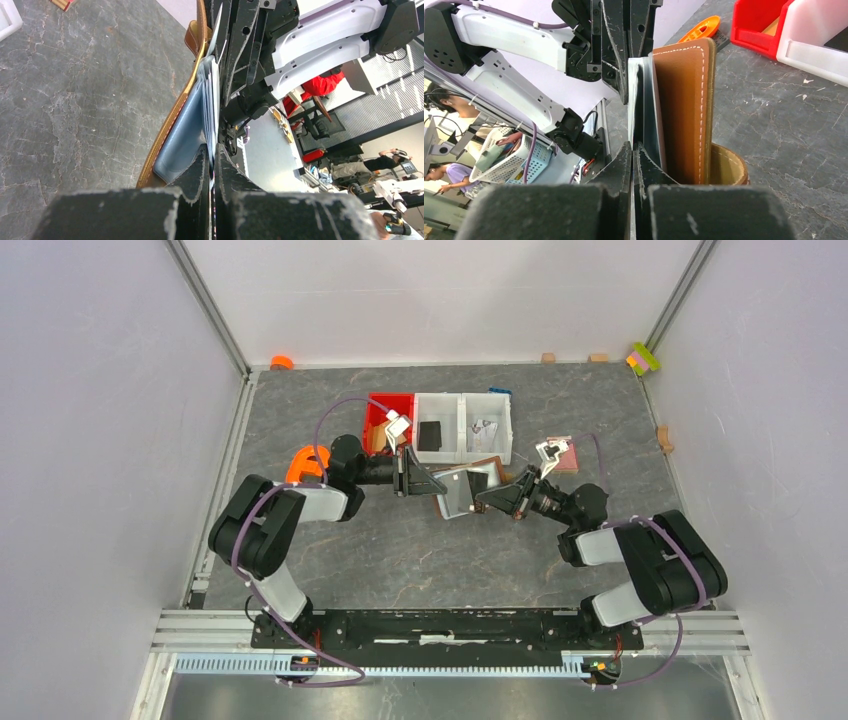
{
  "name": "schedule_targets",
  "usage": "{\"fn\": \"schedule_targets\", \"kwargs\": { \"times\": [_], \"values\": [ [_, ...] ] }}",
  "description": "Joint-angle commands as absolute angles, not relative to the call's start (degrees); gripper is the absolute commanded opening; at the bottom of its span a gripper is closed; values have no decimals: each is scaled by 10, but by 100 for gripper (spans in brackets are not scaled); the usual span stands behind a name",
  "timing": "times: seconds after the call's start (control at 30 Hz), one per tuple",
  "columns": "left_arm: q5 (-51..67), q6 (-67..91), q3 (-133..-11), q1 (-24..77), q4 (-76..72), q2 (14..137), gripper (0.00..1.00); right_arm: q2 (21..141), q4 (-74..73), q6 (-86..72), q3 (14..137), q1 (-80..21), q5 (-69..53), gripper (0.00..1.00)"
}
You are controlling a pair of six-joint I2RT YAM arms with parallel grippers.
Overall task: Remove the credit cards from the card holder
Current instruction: Remove the credit card from the card holder.
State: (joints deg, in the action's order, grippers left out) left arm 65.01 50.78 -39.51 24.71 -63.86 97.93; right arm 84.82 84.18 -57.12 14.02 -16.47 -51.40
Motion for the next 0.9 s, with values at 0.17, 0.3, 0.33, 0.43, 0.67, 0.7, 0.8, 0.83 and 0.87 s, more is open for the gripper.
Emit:
{"fn": "schedule_targets", "kwargs": {
  "times": [0.17, 0.3, 0.33, 0.43, 0.67, 0.7, 0.8, 0.83, 0.87],
  "values": [
    [561, 394, -408, 235, -437, 925, 2, 801, 870, -552, 150, -123, -492, 0],
    [492, 352, -407, 231, -341, 887, 2, 779, 774, -495, 169, -112, -465, 0],
    [466, 341, -406, 230, -312, 874, 2, 771, 735, -472, 175, -112, -453, 0],
    [395, 317, -396, 230, -243, 836, 2, 750, 626, -407, 202, -112, -401, 0],
    [299, 325, -357, 232, -160, 792, 2, 782, 510, -344, 280, -147, -339, 0],
    [288, 329, -349, 234, -158, 795, 2, 793, 507, -342, 293, -154, -332, 0],
    [274, 330, -332, 254, -167, 822, 2, 838, 504, -347, 331, -179, -320, 0],
    [273, 326, -333, 261, -167, 837, 2, 853, 506, -350, 343, -188, -318, 0],
    [273, 325, -334, 270, -169, 850, 2, 867, 505, -352, 358, -195, -313, 0]
  ]
}}
